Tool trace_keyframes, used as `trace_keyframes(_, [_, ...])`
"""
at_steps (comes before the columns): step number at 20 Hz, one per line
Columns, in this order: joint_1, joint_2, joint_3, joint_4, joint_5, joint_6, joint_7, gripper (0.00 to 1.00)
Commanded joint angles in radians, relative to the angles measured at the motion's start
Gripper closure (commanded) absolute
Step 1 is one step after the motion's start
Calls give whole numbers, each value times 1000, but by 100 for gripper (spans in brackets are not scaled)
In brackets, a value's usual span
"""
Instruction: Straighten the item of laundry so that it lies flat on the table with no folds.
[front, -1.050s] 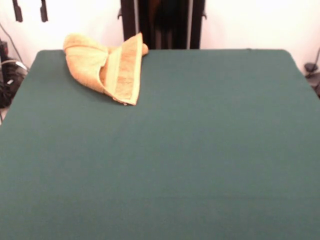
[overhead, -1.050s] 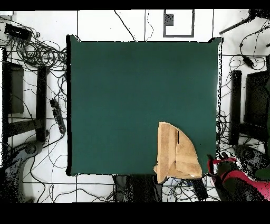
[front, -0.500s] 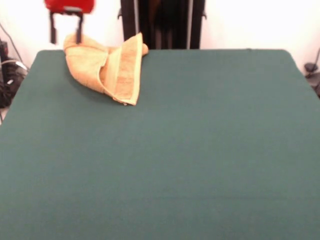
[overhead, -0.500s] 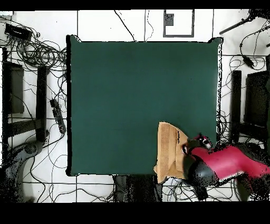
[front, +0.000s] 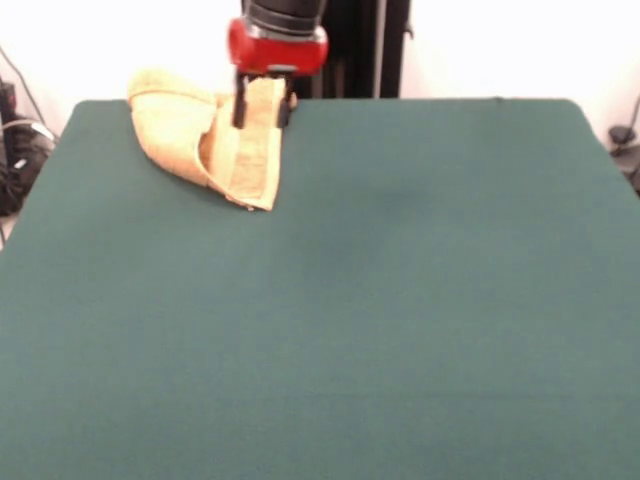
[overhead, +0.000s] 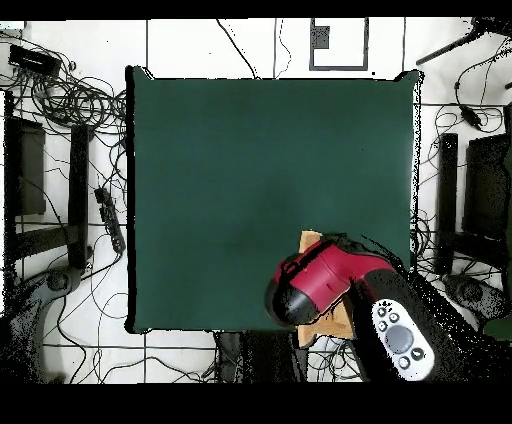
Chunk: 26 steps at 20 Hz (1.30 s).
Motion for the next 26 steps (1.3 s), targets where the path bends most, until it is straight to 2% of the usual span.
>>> trace_keyframes(1, [14, 97, -150, -40, 94, 41, 232, 0])
trace_keyframes(5, [-16, 171, -174, -58, 50, -27, 181, 0])
trace_keyframes(11, [-64, 224, -195, -84, 20, -71, 108, 0])
trace_keyframes(13, [-93, 266, -189, -105, 24, -92, 84, 0])
trace_keyframes(15, [-134, 309, -180, -119, 65, -95, 73, 0])
trace_keyframes(18, [-188, 353, -157, -125, 85, -161, 77, 0])
trace_keyframes(26, [-224, 370, -147, -117, 101, -268, 90, 0])
